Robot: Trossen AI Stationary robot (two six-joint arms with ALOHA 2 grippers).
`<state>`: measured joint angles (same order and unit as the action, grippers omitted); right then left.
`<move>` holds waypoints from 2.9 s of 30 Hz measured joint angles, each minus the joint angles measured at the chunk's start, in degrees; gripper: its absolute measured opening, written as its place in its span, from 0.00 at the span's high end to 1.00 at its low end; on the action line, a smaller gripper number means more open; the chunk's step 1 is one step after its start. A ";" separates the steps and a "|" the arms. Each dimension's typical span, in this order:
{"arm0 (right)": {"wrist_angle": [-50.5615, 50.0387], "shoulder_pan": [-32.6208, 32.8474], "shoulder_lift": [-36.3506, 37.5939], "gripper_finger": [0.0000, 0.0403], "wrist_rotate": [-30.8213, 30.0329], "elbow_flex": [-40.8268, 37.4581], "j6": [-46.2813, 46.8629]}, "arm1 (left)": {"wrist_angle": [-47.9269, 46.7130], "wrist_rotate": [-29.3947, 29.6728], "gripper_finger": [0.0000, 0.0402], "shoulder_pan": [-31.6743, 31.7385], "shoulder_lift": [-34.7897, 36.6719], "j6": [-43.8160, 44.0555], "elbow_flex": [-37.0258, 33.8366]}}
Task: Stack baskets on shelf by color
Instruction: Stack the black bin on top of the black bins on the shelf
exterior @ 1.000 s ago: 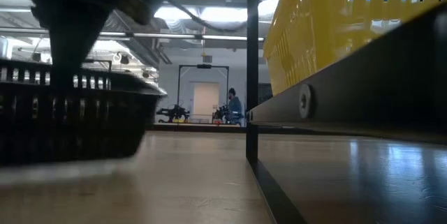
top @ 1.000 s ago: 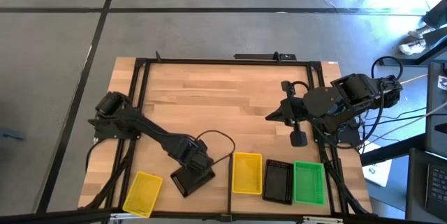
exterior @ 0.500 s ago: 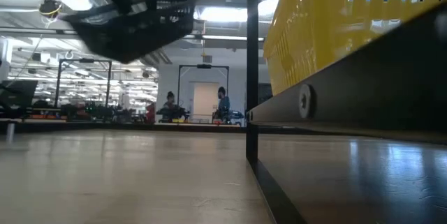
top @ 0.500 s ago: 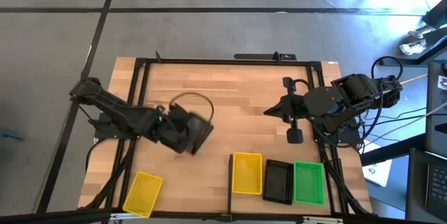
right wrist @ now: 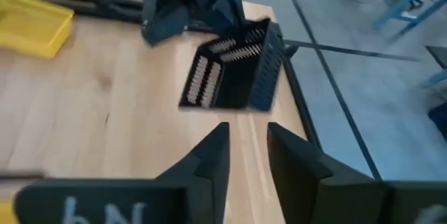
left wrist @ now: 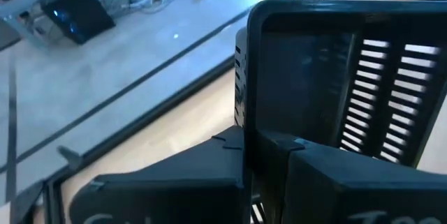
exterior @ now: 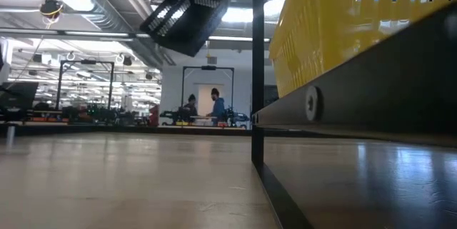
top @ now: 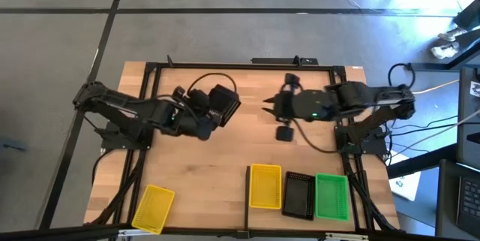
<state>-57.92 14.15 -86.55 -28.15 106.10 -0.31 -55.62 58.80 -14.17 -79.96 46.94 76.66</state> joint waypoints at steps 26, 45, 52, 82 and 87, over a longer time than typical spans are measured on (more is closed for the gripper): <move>13.19 -7.63 -12.08 0.73 -3.23 0.00 1.70 | 14.36 1.77 1.00 3.41 0.00 -17.74 0.00; 10.38 -12.19 -12.08 0.75 -1.56 -1.57 1.55 | 17.07 0.21 1.00 1.94 -0.02 -19.07 0.00; 10.26 -13.86 -12.08 0.88 1.93 -1.57 1.28 | 17.93 -0.10 1.00 1.42 -0.02 -19.06 0.00; 6.52 -14.00 -12.10 1.00 2.46 -1.57 1.77 | 18.86 -16.69 0.82 5.05 2.97 -18.89 -0.09; 5.86 -14.04 -12.11 1.00 0.19 -1.55 1.76 | 20.30 -18.08 0.82 3.27 5.14 -19.50 -0.03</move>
<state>-52.06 0.11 -98.66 -27.96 104.55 1.44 -35.31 40.72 -10.90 -74.82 27.44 76.64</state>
